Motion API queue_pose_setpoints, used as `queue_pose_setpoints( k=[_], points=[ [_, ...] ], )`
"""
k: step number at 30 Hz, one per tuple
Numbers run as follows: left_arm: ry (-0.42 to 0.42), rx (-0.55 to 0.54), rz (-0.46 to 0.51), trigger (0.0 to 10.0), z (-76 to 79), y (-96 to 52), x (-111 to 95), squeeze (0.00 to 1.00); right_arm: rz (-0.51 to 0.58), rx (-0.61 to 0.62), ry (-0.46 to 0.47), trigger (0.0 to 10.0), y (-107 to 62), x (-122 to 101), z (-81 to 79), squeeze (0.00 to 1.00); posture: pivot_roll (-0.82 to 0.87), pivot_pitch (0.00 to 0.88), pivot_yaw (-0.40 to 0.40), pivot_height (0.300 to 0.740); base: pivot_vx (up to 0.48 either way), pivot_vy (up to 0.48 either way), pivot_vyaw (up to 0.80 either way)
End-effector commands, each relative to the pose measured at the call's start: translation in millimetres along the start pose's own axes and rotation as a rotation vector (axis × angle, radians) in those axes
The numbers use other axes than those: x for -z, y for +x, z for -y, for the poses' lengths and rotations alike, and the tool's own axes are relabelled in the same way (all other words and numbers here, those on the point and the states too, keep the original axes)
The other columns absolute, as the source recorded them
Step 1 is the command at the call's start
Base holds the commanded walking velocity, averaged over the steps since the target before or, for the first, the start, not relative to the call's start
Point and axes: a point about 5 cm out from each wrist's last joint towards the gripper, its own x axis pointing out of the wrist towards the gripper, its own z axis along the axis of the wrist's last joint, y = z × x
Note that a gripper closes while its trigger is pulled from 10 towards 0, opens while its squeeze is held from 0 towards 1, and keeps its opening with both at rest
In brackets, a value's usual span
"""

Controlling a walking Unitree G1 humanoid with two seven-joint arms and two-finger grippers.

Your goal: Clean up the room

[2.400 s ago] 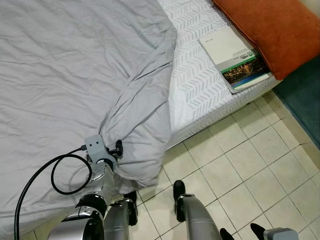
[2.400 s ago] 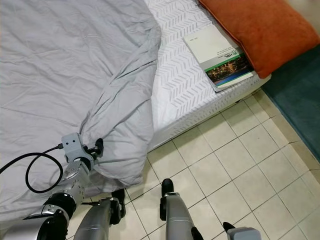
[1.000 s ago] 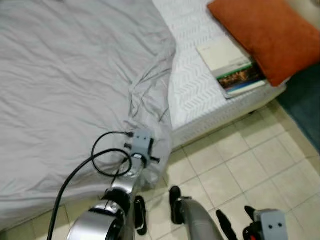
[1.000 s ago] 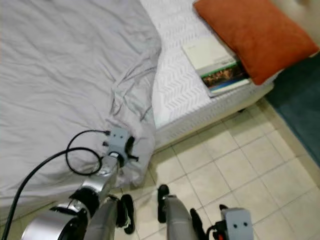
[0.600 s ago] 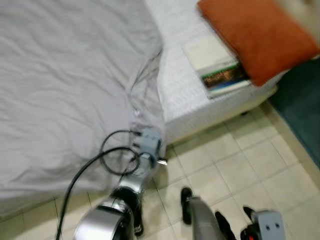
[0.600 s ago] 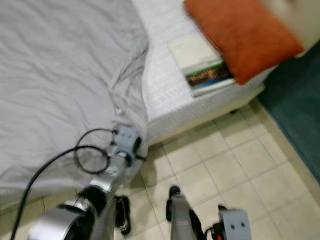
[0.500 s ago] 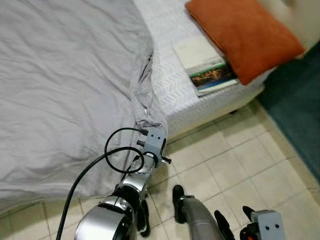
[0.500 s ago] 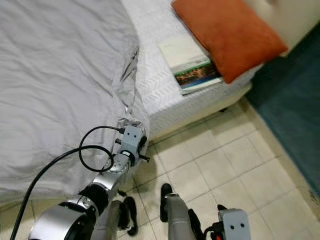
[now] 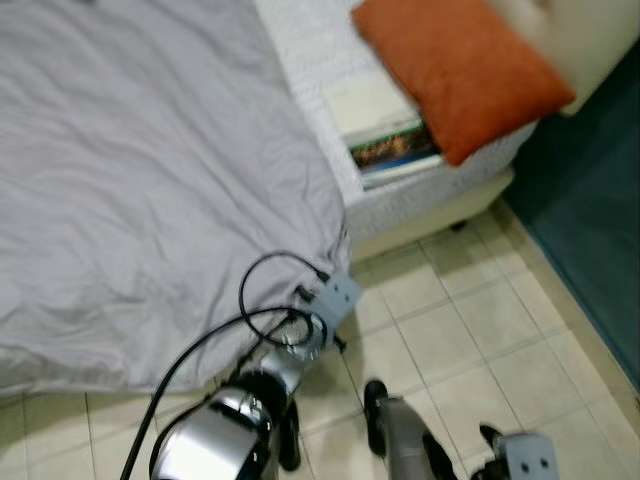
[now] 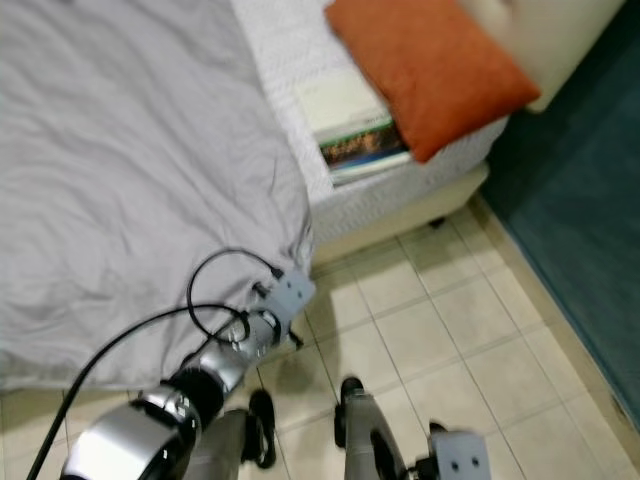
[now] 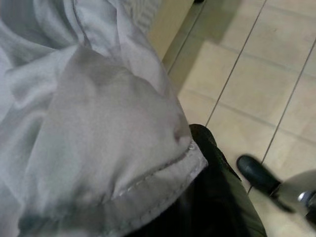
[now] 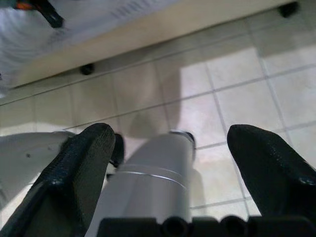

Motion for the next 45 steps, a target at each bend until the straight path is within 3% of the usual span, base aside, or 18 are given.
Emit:
queue_pose_setpoints(
  k=[1,11,12,13,18,24,27,28,32,33,36,39,42,45],
  points=[
    [-0.009,0.218,-0.049,10.0,66.8,-3.9,3,0.00,-0.028,-0.003,0.013,10.0,-4.8,7,-4.3,0.00,-0.31,0.439,0.043,0.740,0.000,0.000,0.00],
    [-0.051,0.273,-0.052,10.0,87.8,-6.2,-2,0.00,-0.033,-0.007,0.011,10.0,-6.0,9,-6.9,0.00,-0.31,0.443,0.048,0.740,0.000,0.000,0.00],
    [-0.086,0.297,-0.044,10.0,94.5,-7.0,-5,0.56,-0.035,-0.008,0.010,10.0,-6.5,9,-7.3,0.00,-0.31,0.445,0.048,0.740,0.000,0.000,0.00],
    [-0.173,0.343,-0.008,10.0,107.0,-7.9,-17,1.00,-0.037,-0.011,0.008,10.0,-7.0,10,-7.3,0.00,-0.31,0.446,0.046,0.740,0.000,0.000,0.00],
    [-0.249,0.360,0.050,10.0,112.8,-7.0,-36,1.00,-0.035,-0.013,0.005,10.0,-5.8,9,-7.3,0.00,-0.31,0.446,0.046,0.740,0.000,0.000,0.00],
    [-0.414,0.276,0.130,10.0,92.2,-0.7,-56,1.00,-0.031,-0.019,-0.003,10.0,0.5,9,-6.1,0.00,-0.30,0.436,0.049,0.740,0.000,0.000,0.00],
    [-0.441,0.201,0.195,10.0,67.0,1.6,-55,1.00,-0.009,-0.024,-0.015,10.0,13.6,7,-4.7,0.00,-0.28,0.389,0.062,0.740,0.000,0.000,0.00],
    [-0.441,0.201,0.195,10.0,67.0,1.6,-55,1.00,-0.009,-0.024,-0.015,10.0,13.6,7,-4.7,0.00,-0.28,0.389,0.062,0.740,0.000,0.000,0.00],
    [-0.483,-0.018,0.222,10.0,-2.0,-8.7,-3,1.00,0.083,-0.019,-0.011,10.0,45.1,-12,3.1,0.00,-0.22,0.274,0.074,0.740,0.000,0.000,0.00],
    [-0.483,-0.018,0.222,10.0,-2.0,-8.7,-3,1.00,0.083,-0.019,-0.011,10.0,45.1,-12,3.1,0.00,-0.22,0.274,0.074,0.740,0.000,0.000,0.00],
    [-0.483,-0.202,0.225,10.0,-51.4,-32.2,38,1.00,0.133,-0.003,0.010,10.0,74.6,-24,13.0,0.00,-0.14,0.152,0.070,0.740,0.000,0.000,0.00],
    [-0.455,-0.322,0.272,10.0,-78.5,-57.5,54,1.00,0.167,0.019,0.032,10.0,95.1,-35,20.4,0.00,-0.08,0.062,0.065,0.740,0.000,0.000,0.00],
    [-0.445,-0.424,0.313,10.0,-92.7,-87.8,65,1.00,0.191,0.037,0.053,10.0,110.1,-42,25.8,0.00,-0.04,0.003,0.055,0.740,0.000,0.000,0.00],
    [-0.465,-0.525,0.313,10.0,-91.1,-125.4,83,1.00,0.236,0.071,0.079,10.0,121.3,-54,33.8,0.00,-0.01,0.000,0.037,0.740,0.000,0.000,0.51]
  ],
)
